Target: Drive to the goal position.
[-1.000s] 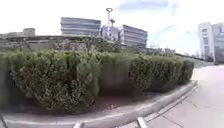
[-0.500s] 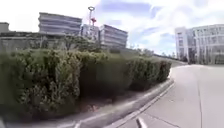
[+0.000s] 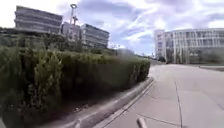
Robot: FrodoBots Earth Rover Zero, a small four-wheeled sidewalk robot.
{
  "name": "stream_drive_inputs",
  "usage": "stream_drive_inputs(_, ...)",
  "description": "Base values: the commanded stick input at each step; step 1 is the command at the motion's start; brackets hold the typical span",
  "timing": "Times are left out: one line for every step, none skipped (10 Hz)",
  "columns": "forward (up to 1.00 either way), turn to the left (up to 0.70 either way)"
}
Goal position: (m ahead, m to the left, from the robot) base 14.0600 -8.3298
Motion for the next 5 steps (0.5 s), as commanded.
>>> stream_drive_inputs(0.0,-0.7)
stream_drive_inputs(0.0,-0.7)
stream_drive_inputs(0.0,-0.7)
stream_drive_inputs(0.0,-0.7)
stream_drive_inputs(0.0,-0.7)
